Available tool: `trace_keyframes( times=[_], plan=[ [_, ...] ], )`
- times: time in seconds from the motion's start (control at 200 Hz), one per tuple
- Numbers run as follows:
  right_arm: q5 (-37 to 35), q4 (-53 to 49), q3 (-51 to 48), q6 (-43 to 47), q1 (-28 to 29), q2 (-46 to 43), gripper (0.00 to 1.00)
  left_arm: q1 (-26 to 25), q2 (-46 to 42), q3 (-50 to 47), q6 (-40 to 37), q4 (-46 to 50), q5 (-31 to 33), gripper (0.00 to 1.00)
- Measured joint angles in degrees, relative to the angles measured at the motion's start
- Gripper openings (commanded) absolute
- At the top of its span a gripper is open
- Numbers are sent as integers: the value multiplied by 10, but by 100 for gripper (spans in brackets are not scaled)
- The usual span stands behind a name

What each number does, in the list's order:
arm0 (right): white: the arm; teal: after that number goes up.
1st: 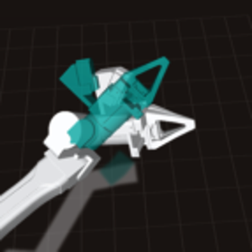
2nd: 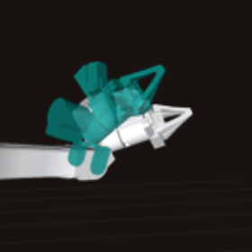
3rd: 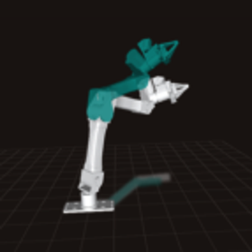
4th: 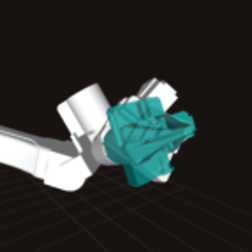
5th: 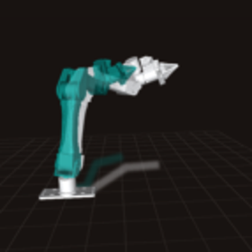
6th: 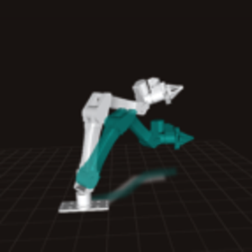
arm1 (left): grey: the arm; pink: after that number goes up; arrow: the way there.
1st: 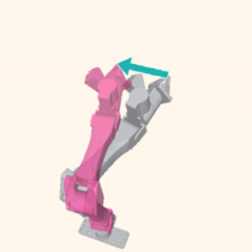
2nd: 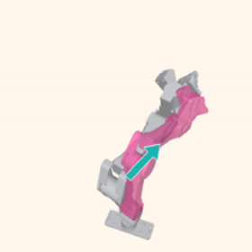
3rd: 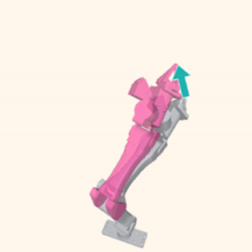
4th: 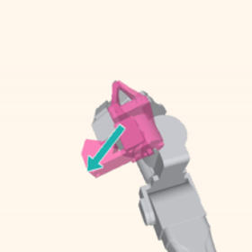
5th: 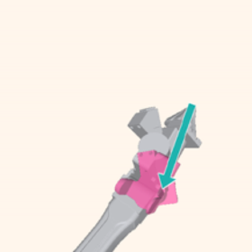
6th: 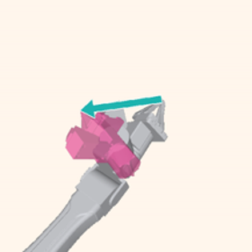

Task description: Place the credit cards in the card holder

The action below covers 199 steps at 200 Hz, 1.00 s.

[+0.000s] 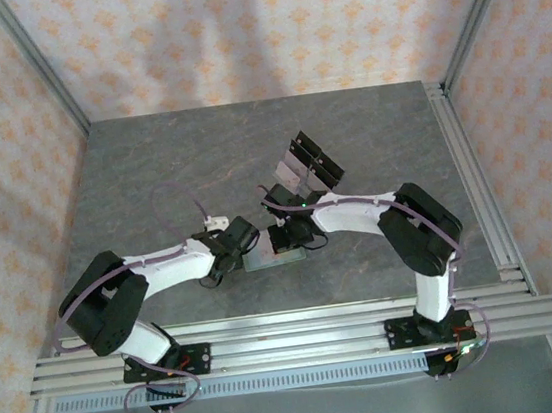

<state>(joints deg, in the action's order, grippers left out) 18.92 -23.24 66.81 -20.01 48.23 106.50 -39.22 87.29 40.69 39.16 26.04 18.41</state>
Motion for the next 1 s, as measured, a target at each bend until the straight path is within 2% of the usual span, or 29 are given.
trace_keyframes(
  times=[0.656,0.996],
  plan=[
    [28,1,60,-5,20,40,2,0,9,0,0,-12,-4,65],
    [3,5,27,-5,13,5,2,0,0,0,15,2,0,66]
  ],
)
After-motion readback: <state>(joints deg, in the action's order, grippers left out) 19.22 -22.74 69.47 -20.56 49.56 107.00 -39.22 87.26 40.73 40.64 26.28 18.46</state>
